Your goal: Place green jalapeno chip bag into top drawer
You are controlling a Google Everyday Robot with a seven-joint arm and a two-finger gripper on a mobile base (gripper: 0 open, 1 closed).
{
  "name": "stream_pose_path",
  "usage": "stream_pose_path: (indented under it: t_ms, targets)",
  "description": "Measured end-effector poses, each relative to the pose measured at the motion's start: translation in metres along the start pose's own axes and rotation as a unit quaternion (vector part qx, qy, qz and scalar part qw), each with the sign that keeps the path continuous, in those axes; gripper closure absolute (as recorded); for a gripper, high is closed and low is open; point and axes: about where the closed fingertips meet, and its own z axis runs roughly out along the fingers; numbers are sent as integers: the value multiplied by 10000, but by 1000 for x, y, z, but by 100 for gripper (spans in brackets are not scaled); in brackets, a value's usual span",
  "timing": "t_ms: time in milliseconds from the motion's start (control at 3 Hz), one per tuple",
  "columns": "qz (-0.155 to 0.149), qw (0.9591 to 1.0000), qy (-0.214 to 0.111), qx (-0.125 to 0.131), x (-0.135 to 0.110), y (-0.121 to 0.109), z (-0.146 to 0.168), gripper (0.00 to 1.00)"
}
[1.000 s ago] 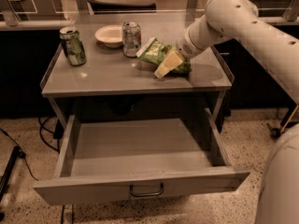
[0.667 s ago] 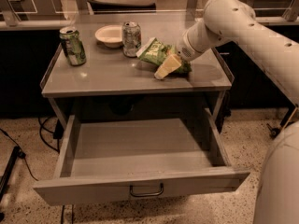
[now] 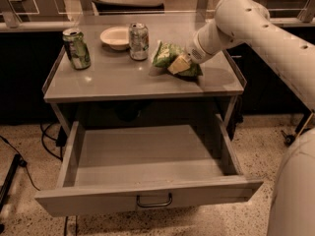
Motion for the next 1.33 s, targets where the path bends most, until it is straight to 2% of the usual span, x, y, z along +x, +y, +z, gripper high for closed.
stream_pose_path:
  t_ms: [333, 667, 1000, 1333]
  targets:
    - [-122, 9999, -36, 55, -10, 5, -18, 99]
    - [-309, 9994, -108, 134, -23, 12, -45, 100]
    - [-718, 9970, -258, -134, -17, 44, -92, 100]
    - [-1065, 9922, -335, -549, -3, 72, -118, 100]
